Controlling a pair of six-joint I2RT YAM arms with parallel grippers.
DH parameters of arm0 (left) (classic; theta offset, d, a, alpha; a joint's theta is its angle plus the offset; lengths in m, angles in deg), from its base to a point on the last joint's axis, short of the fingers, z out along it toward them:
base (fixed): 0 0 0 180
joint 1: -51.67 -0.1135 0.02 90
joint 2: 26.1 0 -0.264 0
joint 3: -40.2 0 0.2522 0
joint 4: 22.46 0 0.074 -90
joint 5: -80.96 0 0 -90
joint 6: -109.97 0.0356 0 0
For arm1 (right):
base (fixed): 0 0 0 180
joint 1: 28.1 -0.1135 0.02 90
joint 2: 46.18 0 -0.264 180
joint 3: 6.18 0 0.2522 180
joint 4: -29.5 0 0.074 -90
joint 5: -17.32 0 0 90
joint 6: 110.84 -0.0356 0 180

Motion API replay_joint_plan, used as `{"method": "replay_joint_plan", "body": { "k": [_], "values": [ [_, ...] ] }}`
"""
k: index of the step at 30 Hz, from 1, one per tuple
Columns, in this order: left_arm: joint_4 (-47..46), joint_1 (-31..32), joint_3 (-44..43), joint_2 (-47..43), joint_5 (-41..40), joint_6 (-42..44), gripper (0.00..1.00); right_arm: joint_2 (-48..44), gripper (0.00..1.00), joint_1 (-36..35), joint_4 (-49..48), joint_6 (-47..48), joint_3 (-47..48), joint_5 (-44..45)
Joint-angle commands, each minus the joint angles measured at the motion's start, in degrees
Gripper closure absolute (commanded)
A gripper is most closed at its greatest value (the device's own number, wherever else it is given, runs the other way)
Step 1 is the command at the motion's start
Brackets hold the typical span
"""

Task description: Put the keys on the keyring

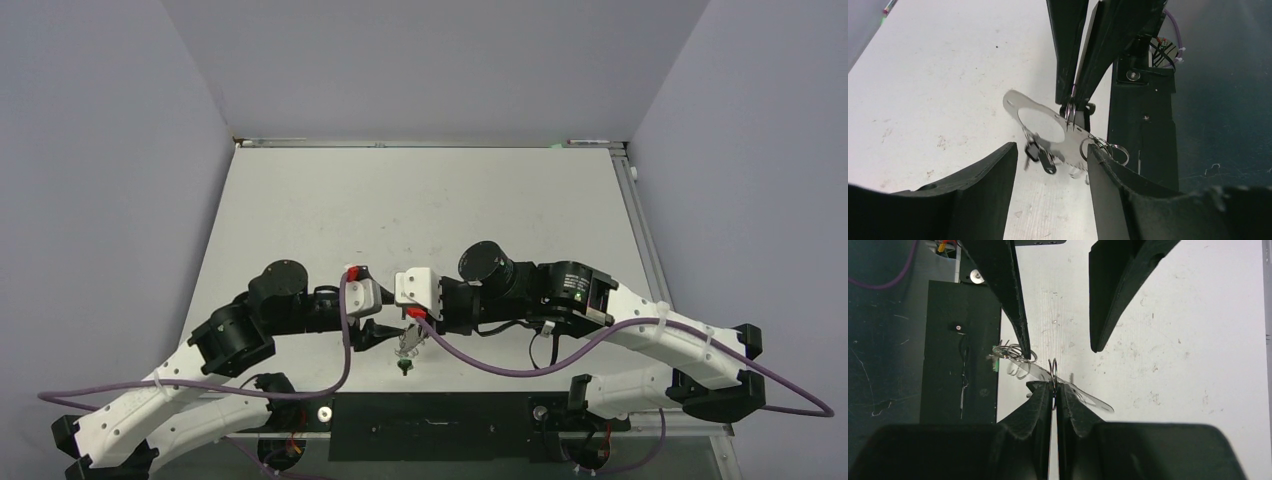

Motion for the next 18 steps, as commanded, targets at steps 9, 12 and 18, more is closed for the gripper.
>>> {"method": "replay_joint_plan", "body": {
  "k": [9, 12, 18],
  "values": [
    [-6.75, -2.71, 2.33, -4.64, 4.17, -1.38, 0.60, -1.53, 0.95, -0.52, -5.40, 0.20, -0.66, -0.55],
    [-7.51, -3.44, 2.54, -5.72, 5.34, -1.63, 0.60, -1.29, 0.95, -0.51, -5.53, 0.20, -0.77, -0.55],
    [-8.67, -5.15, 2.47, -5.55, 6.85, -2.71, 0.48, -0.87, 0.95, -0.51, -5.54, 0.13, -1.02, -1.03]
  ]
}}
